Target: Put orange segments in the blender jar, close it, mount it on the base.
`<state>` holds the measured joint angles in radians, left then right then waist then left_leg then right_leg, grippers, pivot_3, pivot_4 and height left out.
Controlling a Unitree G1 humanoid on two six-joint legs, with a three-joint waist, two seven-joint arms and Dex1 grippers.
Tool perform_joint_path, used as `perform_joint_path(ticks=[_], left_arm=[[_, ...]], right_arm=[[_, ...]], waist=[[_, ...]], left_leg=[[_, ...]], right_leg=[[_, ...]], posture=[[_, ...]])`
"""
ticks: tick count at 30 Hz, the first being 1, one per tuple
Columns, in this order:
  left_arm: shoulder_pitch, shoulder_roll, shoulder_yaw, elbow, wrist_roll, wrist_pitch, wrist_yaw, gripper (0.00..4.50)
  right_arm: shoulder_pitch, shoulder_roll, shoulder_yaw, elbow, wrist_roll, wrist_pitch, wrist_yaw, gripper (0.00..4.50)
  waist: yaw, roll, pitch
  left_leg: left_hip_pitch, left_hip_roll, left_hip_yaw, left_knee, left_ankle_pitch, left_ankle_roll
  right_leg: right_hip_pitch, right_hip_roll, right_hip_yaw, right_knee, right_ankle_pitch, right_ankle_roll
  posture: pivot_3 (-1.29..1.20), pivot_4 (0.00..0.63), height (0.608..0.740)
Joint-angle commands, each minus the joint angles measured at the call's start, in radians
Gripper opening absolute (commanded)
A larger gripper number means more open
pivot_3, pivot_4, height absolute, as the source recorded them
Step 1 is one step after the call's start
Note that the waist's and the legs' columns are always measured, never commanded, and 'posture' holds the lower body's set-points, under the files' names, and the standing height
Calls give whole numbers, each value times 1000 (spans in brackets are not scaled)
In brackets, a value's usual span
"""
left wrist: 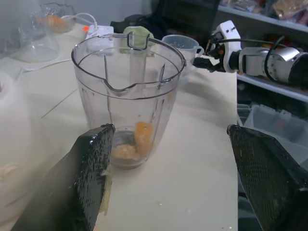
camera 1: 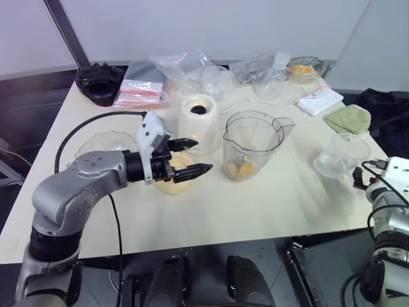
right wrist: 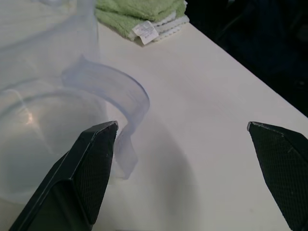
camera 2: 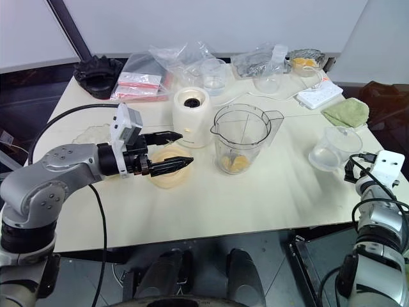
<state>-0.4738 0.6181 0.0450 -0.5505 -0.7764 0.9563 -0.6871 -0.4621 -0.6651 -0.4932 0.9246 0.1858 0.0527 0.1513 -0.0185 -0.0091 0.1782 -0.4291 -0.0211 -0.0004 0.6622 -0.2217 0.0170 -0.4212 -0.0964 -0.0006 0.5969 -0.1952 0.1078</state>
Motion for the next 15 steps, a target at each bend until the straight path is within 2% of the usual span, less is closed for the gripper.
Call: perform_joint_path(ticks=[1,7,10,13,15], left_arm=[[-16,17,14,-22,-24,7,7,3896],[-6,54,34,-48,-57,31,13,3896],[-7,63,37,-52,-72,38,23,3937],[-20,66,28,-39,-75,36,20,3937],[-33,70,18,-23,-70,29,11,3937]], right_arm=[[-58,-35,13,98,-18,-85,-16,4500],[-113,-48,61,221,-52,-168,-8,4500],[-137,-52,77,252,-60,-197,-12,3183],[-161,-52,88,276,-63,-217,-21,1532],[-174,-49,87,284,-56,-222,-29,613]], waist=[[-1,0,0],[-3,0,0],[-3,0,1],[-3,0,1],[1,0,1]], left_leg=[[0,0,0,0,0,0],[2,0,0,-1,0,0],[2,0,0,-1,0,0],[2,0,0,-1,0,0],[2,0,0,-1,0,0]], right_leg=[[0,0,0,0,0,0],[2,0,0,-1,0,0],[2,0,1,-1,0,0],[2,0,1,-1,0,0],[2,0,1,-1,0,0]], posture=[[0,150,740],[0,150,740],[0,150,740],[0,150,740],[0,150,740]])
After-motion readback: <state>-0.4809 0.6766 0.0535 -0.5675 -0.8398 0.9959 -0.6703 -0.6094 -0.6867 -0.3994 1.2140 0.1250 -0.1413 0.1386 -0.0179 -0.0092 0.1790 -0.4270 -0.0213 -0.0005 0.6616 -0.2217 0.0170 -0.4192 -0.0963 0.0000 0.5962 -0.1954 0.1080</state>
